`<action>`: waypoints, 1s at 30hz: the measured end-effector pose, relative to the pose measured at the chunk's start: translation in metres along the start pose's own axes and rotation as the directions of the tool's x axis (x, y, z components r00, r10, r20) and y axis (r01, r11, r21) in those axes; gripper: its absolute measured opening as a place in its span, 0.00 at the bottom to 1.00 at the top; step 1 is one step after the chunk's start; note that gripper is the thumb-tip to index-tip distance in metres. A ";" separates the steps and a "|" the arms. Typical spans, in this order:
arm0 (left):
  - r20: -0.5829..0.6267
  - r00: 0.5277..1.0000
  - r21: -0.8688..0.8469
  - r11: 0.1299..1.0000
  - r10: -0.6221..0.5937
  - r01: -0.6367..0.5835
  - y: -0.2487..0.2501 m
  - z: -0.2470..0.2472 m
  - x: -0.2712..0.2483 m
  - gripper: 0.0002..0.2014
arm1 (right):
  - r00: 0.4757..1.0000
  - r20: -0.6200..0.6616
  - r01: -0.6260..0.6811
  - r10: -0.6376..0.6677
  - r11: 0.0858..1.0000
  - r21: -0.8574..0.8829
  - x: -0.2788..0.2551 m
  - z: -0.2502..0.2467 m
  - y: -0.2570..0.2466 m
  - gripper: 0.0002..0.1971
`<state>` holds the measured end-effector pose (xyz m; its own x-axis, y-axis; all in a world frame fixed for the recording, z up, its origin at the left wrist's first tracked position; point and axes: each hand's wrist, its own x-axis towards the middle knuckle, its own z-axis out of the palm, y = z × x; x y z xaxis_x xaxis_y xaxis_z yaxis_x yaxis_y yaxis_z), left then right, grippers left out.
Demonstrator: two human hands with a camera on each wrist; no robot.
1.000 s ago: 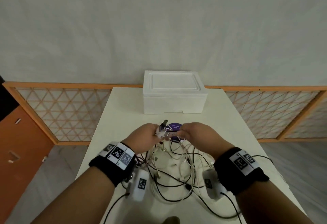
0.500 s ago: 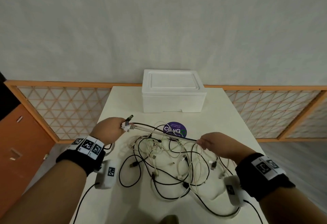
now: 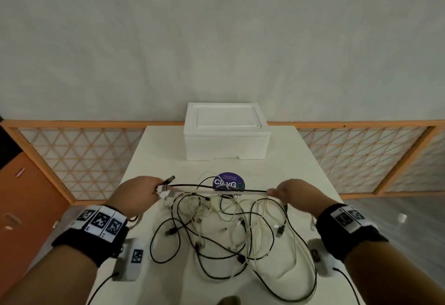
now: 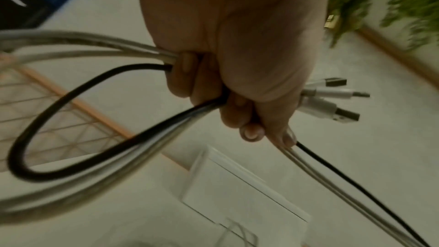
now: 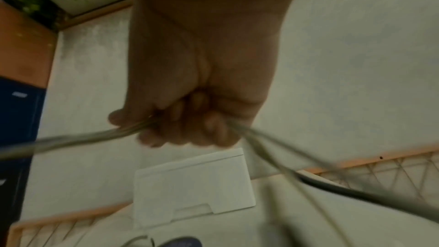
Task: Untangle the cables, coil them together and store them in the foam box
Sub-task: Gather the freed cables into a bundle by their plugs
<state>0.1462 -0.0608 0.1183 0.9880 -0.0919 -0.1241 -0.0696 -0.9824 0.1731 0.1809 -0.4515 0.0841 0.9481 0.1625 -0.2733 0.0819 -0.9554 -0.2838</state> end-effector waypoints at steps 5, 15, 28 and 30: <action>0.060 0.992 -0.047 0.992 -0.113 0.116 -0.023 0.009 -0.005 0.06 | 0.978 0.184 0.035 -0.095 0.952 0.303 -0.015 -0.014 0.033 0.22; 0.101 0.986 0.035 0.991 -0.131 0.129 0.002 0.039 -0.013 0.09 | 0.985 0.173 0.045 -0.006 0.974 -0.222 -0.015 0.012 0.055 0.31; 0.216 0.928 -0.051 0.945 -0.305 0.322 -0.062 0.081 -0.040 0.11 | 0.946 0.324 -0.023 0.026 1.000 -0.012 -0.044 0.004 0.163 0.13; 0.229 0.923 -0.052 0.943 -0.308 0.327 -0.058 0.082 -0.045 0.12 | 0.946 0.313 -0.072 0.087 0.996 -0.061 -0.047 0.005 0.182 0.15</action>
<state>0.0944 -0.0128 0.0340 0.9022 0.1800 -0.3919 0.2648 -0.9485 0.1740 0.1499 -0.6316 0.0403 0.8075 0.1476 -0.5711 0.0322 -0.9778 -0.2072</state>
